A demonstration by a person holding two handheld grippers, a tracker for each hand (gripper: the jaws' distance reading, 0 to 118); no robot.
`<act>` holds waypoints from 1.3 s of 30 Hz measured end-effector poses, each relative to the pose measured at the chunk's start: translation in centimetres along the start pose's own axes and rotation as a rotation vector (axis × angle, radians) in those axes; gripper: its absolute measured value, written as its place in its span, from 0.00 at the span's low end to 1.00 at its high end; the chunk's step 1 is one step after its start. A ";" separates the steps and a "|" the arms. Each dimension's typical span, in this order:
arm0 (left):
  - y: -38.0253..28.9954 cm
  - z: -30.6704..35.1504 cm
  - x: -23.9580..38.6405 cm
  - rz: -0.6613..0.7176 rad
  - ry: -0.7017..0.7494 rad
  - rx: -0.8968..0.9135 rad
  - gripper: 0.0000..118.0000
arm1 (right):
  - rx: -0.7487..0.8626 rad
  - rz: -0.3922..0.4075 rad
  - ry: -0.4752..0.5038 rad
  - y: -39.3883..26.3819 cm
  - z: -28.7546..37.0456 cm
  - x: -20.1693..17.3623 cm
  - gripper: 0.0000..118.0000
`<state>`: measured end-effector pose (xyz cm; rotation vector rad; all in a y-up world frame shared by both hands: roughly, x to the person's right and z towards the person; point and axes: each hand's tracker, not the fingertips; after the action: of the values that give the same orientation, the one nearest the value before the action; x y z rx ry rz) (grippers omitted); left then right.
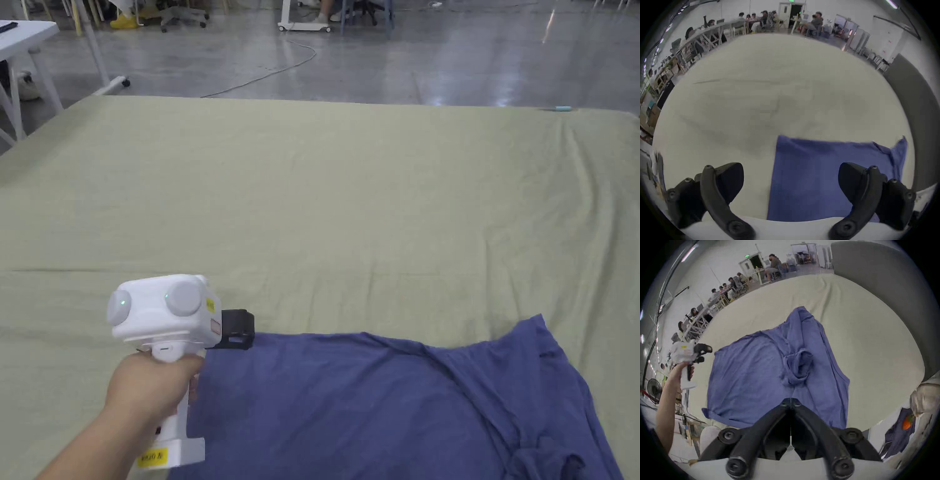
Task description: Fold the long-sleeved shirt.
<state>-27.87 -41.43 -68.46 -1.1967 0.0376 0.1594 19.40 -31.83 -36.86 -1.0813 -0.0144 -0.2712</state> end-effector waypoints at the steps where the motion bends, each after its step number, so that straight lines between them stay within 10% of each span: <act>1: 0.4 -1.4 0.1 -0.005 0.032 -0.041 0.98 | -0.007 -0.002 -0.006 0.0 -0.2 0.4 0.00; 6: 0.0 -3.3 0.6 -0.042 0.062 -0.050 0.93 | -0.038 -0.004 -0.087 1.4 -1.7 1.3 0.00; 8: -0.3 -1.5 1.3 -0.109 0.077 -0.038 0.66 | -0.041 -0.009 -0.087 3.3 -2.4 1.4 0.00; 9: -0.6 -0.7 2.0 -0.177 0.082 -0.015 0.28 | -0.044 0.005 -0.085 5.0 -3.1 1.4 0.08; 10: -1.0 0.5 3.0 -0.246 0.048 -0.004 0.00 | -0.040 0.047 -0.066 7.0 -3.7 1.2 0.41; 12: -1.5 2.5 3.7 -0.252 0.010 0.024 0.00 | -0.005 0.097 -0.082 12.8 -6.0 0.3 1.00; 15: -1.2 4.1 3.0 -0.198 -0.058 0.037 0.00 | 0.035 0.117 -0.077 20.8 -9.7 -0.6 1.00; 21: -1.2 5.8 1.5 -0.193 -0.051 0.053 0.00 | -0.243 -0.153 -0.139 29.5 -20.5 0.3 0.98; 23: -1.5 5.9 1.3 -0.194 -0.053 0.051 0.00 | -0.262 -0.215 -0.134 28.8 -22.0 0.6 0.77; 25: -1.6 6.0 1.0 -0.198 -0.059 0.045 0.00 | -0.362 -0.191 -0.178 28.1 -23.3 0.7 0.10; 32: -3.0 8.0 -0.1 -0.218 -0.080 0.055 0.00 | -0.124 -0.028 0.048 24.7 -12.7 1.5 0.06; 39: -11.1 14.9 -1.6 -0.293 -0.153 0.068 0.00 | 0.004 0.215 0.051 11.7 -1.8 3.3 0.06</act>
<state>-28.64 -31.73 -52.62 -1.1061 -0.2629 -0.0080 24.98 -28.88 -47.42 -1.0622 0.1467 -0.1045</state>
